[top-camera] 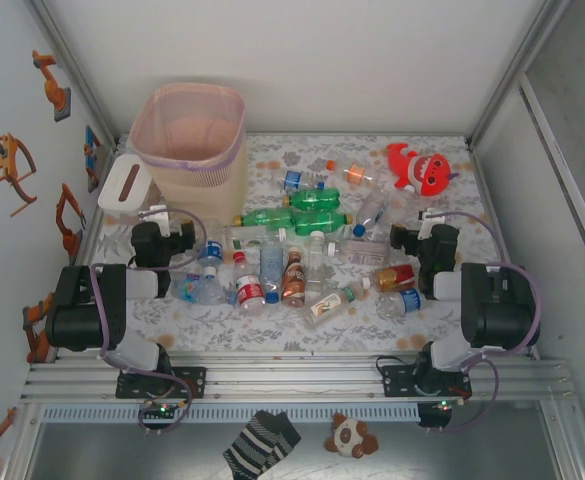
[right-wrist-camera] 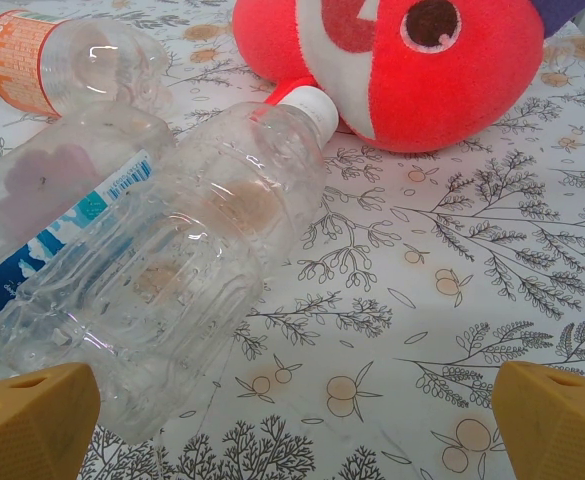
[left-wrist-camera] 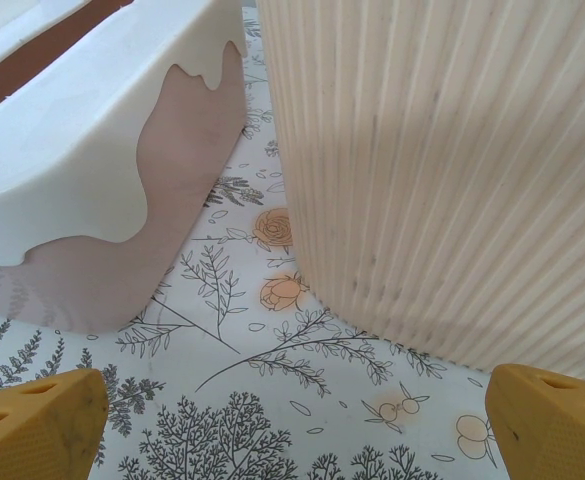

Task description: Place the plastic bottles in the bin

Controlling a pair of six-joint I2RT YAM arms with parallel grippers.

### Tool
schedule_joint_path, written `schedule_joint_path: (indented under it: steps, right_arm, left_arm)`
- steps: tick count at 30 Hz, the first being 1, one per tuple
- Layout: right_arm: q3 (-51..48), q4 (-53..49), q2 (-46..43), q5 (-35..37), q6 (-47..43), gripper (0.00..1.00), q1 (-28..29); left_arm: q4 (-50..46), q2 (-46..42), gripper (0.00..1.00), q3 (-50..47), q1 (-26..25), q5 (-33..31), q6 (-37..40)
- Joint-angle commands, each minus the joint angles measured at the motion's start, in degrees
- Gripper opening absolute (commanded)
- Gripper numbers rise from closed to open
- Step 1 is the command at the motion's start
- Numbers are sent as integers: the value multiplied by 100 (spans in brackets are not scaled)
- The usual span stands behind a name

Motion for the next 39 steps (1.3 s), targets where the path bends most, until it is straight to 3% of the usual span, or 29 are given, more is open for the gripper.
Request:
schedule_joint_path:
  steps: [1, 14, 23, 32, 39]
  right_arm:
    - [129, 162, -16, 23, 27, 99, -45]
    - [163, 96, -33, 155, 63, 99, -36]
    - [222, -484, -578, 392, 135, 99, -27]
    - [413, -1487, -1382, 405, 216, 96, -11]
    - [887, -2919, -2051, 405, 440, 95, -9]
  left_arm:
    - [-53, -30, 96, 116, 50, 124, -87]
    - [-38, -29, 96, 113, 55, 144, -84]
    - [-547, -306, 96, 283, -83, -264, -53]
    - [-2091, -976, 96, 758, -513, -1158, 38]
    - [-4177, -1754, 96, 1344, -591, -1581, -897]
